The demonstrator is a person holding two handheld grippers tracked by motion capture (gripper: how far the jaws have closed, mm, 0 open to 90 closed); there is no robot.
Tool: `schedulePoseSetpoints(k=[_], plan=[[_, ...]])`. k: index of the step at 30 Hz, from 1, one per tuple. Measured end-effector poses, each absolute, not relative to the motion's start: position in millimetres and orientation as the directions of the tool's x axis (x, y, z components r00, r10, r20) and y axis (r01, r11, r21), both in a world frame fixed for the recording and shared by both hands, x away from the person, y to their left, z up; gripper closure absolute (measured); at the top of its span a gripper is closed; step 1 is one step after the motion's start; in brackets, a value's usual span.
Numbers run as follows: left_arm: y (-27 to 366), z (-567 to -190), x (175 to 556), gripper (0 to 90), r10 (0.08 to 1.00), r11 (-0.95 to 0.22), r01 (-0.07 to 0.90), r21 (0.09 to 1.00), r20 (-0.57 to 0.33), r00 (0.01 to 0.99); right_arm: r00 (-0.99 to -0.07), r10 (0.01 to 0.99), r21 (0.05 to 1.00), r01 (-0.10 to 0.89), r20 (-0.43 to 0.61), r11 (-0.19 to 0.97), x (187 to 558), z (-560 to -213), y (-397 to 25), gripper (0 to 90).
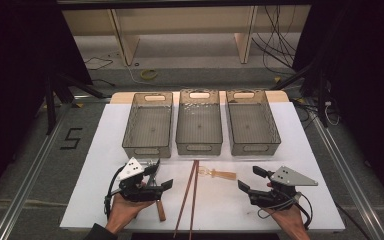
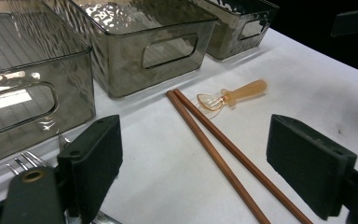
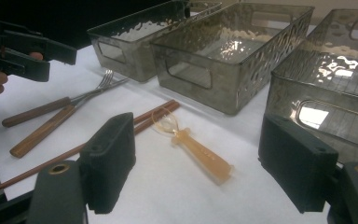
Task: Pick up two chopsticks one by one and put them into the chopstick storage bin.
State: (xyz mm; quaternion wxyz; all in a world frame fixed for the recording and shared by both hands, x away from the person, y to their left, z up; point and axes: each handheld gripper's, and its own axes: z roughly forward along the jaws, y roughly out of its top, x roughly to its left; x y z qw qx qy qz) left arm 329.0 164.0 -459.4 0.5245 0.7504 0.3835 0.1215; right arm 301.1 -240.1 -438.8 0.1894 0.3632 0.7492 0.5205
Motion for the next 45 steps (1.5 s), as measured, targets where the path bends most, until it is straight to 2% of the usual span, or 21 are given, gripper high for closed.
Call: schedulePoseSetpoints(k=[9,15,24,37,45], plan=[[163,-459,330,17.8,0.705,-0.158,0.458,0.874,-0.225,0.672,-0.666,0.740,0.914,0.351,0.092,0.202,301,-439,-239,28.1],[159,-459,332,18.5,0.700,-0.196,0.498,0.845,-0.235,0.674,-0.665,0.741,0.908,0.363,0.095,0.209,302,-439,-238,28.1],[135,-454,335,20.7,0.708,-0.303,0.586,0.752,-0.233,0.667,-0.660,0.744,0.895,0.387,0.102,0.220,303,-440,-237,27.5],[108,-460,347,23.4,0.696,-0.417,0.644,0.641,-0.231,0.680,-0.661,0.744,0.887,0.398,0.100,0.235,304,-441,-235,24.8],[91,-462,350,25.0,0.711,-0.513,0.658,0.552,-0.156,0.686,-0.663,0.742,0.882,0.402,0.096,0.245,304,-441,-235,24.9]])
